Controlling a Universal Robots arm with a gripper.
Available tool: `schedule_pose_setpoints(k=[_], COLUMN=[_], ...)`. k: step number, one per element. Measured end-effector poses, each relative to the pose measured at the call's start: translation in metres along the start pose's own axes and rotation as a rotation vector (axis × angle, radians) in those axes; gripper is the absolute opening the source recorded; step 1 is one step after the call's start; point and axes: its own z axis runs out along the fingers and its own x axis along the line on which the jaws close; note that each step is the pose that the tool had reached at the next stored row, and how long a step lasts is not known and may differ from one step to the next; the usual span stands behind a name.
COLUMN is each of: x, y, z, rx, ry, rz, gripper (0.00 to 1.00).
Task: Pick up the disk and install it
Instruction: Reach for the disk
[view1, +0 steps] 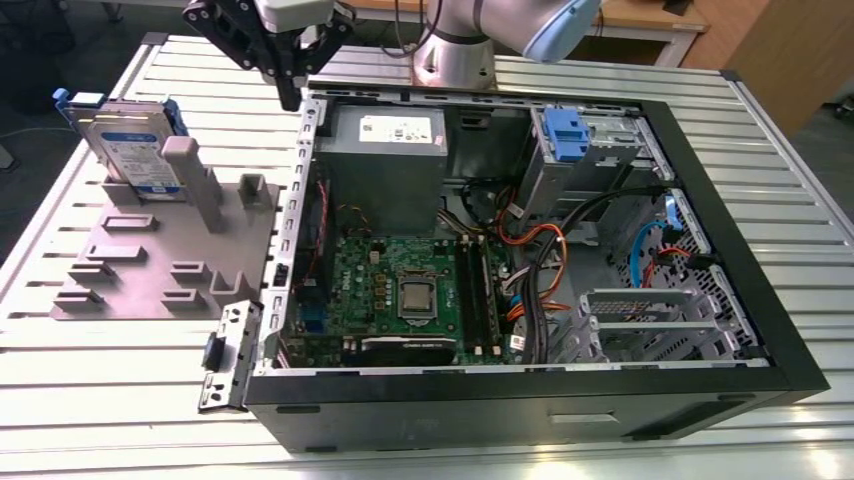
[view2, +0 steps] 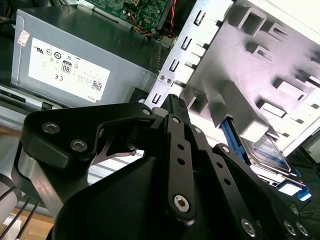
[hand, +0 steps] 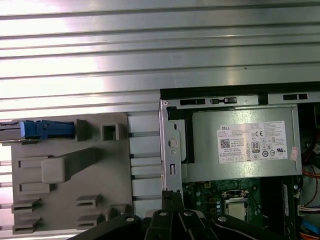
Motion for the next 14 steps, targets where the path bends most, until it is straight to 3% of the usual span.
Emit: schedule_pose_setpoints(k=[14], x=[0.0112], y=[-0.0008], z=[0.0000], rx=[0.0000], ry=[0.0000], rz=[0.000], gripper=[0.11])
